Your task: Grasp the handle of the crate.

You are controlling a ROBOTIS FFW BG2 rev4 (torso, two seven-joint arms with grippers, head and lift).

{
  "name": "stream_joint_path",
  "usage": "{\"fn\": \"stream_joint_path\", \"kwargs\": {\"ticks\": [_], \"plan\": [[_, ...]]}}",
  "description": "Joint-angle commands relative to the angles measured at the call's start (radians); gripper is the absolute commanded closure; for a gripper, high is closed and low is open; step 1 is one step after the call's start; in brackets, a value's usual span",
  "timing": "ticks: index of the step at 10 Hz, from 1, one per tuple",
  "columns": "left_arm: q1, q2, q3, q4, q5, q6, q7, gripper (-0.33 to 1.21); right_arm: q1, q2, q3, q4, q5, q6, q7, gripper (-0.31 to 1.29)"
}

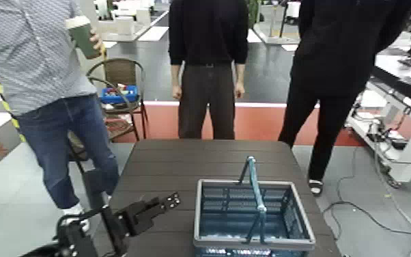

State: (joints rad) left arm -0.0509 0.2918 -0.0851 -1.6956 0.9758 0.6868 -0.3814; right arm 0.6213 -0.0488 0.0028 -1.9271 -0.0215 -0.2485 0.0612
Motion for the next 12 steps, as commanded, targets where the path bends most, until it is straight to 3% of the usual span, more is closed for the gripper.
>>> {"fn": "stream_joint_path", "kwargs": {"ticks": [1,3,6,9,12], "plan": [[-0.127,0.006,-0.073,0.106,0.103,0.074,-0.011,0.16,-0.008,0.000,0.005,0.003,0.000,0.000,0.000,0.15],[-0.221,0.013,-0.148,0.192,0.165,0.122,-0.017,0.16,-0.014,0.000,0.013,0.008,0.000,0.000,0.002,0.15],[-0.334,-0.003,-0.255,0.313,0.216,0.148,-0.034,0.16,-0.021,0.000,0.020,0.014,0.000,-0.002,0.003,0.15],[-0.446,-0.049,-0.367,0.452,0.248,0.103,-0.067,0.16,-0.028,0.000,0.025,0.014,0.000,0.000,0.003,0.15],[-0.523,-0.077,-0.464,0.557,0.319,0.059,-0.071,0.16,-0.035,-0.003,0.031,0.019,-0.002,0.005,0.006,0.15]]}}
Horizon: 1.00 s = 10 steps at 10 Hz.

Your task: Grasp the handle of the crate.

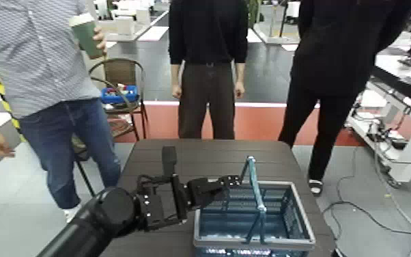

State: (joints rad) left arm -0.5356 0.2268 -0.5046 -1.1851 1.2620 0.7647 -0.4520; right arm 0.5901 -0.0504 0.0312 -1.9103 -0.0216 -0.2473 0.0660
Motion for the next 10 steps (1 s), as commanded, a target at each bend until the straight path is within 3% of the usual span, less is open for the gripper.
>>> {"fn": "stream_joint_path", "kwargs": {"ticks": [1,10], "plan": [[-0.066,-0.018,-0.078,0.081,0.060,-0.036,-0.002,0.16,-0.006,-0.002,0.004,0.004,0.000,0.003,0.003,0.15],[-0.216,-0.064,-0.281,0.233,0.267,-0.058,-0.051,0.16,-0.033,-0.009,0.024,0.016,-0.001,0.005,0.009,0.15]]}}
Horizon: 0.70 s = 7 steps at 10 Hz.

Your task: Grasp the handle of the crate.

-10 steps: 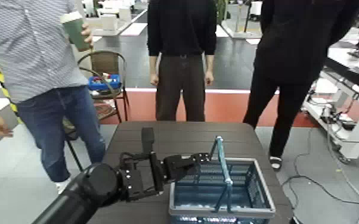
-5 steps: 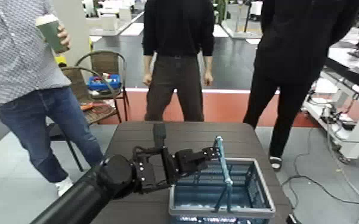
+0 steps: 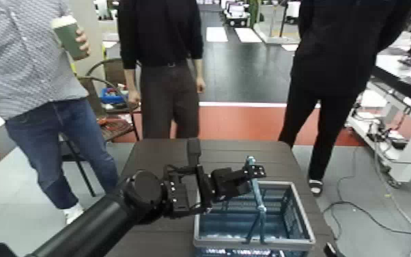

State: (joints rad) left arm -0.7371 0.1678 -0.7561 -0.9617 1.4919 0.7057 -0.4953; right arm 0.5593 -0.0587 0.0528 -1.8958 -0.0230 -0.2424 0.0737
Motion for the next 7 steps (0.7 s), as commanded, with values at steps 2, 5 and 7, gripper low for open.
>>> {"fn": "stream_joint_path", "kwargs": {"ticks": [2,5,7], "plan": [[-0.021,-0.008,-0.048,0.012,0.065,0.012,-0.014,0.17,-0.004,-0.003,0.002,0.003,0.000,0.000,0.001,0.15],[-0.021,-0.013,-0.066,0.028,0.074,0.011,-0.014,0.30,-0.006,-0.003,0.001,0.003,-0.002,-0.005,0.001,0.15],[-0.024,-0.014,-0.071,0.038,0.079,0.003,-0.014,0.81,-0.007,-0.004,0.002,0.006,-0.002,-0.006,0.001,0.15]]}}
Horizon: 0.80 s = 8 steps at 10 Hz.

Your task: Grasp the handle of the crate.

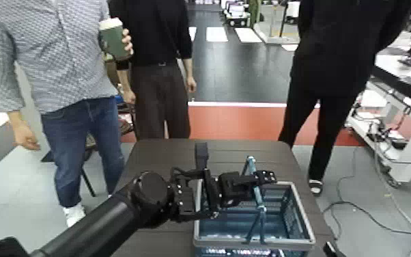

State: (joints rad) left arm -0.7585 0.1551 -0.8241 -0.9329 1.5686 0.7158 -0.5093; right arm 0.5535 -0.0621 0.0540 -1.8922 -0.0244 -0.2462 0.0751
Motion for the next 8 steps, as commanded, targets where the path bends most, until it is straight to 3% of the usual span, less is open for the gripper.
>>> {"fn": "stream_joint_path", "kwargs": {"ticks": [1,2,6,8], "plan": [[-0.002,-0.002,-0.006,0.019,0.002,-0.015,0.000,1.02,-0.001,-0.002,0.000,0.002,0.000,-0.002,0.000,0.15],[-0.002,-0.003,-0.009,0.026,0.002,-0.021,0.002,1.16,-0.003,-0.002,0.000,0.002,-0.002,-0.002,0.000,0.15],[0.004,-0.003,-0.009,0.034,0.002,-0.019,0.002,1.19,-0.001,-0.002,-0.002,0.002,-0.003,-0.004,0.000,0.15],[0.019,0.004,0.026,0.009,-0.007,-0.009,-0.002,1.19,0.003,-0.001,-0.006,0.001,-0.005,-0.008,0.000,0.15]]}}
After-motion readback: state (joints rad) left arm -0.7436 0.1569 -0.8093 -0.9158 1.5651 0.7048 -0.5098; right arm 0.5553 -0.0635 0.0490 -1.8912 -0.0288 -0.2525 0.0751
